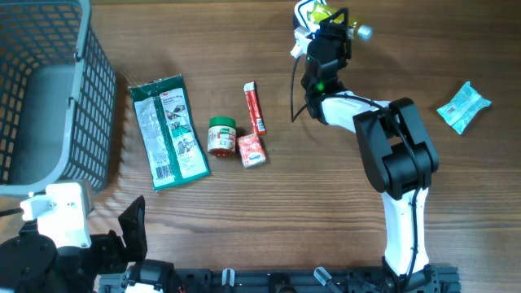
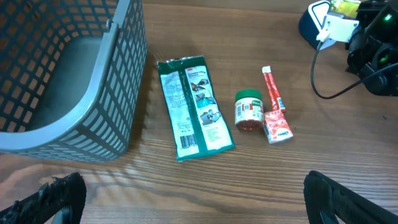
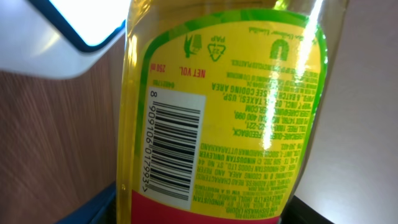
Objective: Scan the item barcode
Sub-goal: 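Turn the bottle's barcode toward the scanner and hold it there, then move the bottle closer in front of the scanner window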
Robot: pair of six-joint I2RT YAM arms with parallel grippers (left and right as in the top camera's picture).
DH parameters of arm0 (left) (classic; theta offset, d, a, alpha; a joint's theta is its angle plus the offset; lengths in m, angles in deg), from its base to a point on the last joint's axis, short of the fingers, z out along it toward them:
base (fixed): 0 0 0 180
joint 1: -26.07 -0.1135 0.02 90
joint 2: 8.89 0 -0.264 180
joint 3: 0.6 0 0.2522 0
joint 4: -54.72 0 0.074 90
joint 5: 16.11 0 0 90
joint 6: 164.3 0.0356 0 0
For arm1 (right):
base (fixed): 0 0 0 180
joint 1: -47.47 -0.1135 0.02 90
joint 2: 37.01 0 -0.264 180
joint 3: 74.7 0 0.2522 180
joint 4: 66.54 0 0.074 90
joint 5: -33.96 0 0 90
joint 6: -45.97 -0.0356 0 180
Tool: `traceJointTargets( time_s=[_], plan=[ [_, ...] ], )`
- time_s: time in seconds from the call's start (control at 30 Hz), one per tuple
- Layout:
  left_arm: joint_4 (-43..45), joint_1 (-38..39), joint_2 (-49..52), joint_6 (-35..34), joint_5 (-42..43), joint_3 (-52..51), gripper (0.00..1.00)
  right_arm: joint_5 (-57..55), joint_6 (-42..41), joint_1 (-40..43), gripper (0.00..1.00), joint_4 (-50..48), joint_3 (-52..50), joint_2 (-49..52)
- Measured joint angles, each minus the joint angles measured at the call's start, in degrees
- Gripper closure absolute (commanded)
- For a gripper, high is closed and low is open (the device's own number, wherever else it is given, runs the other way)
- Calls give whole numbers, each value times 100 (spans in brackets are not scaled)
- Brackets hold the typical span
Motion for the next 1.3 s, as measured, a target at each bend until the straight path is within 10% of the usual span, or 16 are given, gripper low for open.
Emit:
traceJointTargets(
  time_s=[1.3],
  plan=[
    [0, 0, 0, 0, 0, 0, 0, 205, -1327, 170, 96, 1115, 619, 0]
  ],
)
